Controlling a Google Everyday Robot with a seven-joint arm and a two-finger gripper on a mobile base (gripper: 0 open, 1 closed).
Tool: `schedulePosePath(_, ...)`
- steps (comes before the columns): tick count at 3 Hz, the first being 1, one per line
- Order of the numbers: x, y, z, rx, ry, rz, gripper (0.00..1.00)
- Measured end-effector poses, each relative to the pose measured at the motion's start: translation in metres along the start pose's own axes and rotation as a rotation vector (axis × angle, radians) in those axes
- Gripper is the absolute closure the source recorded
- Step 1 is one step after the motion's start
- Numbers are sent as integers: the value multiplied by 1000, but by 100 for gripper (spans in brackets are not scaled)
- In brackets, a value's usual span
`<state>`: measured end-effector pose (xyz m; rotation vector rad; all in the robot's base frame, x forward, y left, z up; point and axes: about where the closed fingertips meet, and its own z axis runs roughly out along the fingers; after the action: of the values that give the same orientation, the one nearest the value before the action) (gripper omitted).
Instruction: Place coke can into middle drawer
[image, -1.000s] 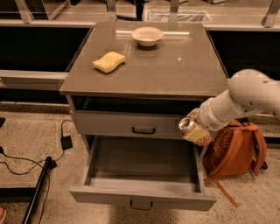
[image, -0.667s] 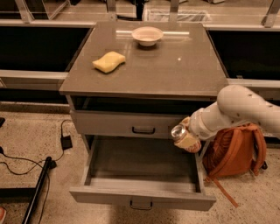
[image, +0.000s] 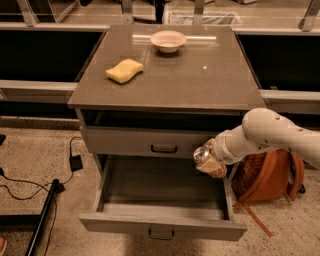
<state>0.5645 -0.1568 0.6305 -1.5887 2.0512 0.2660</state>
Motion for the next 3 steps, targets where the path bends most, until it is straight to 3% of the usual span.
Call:
schedulePosePath(1, 11, -5, 25, 22, 24, 13, 100)
schedulePosePath(2, 45, -10, 78, 46, 54, 61, 100)
schedulePosePath(3, 54, -10, 94, 49, 51, 80, 100)
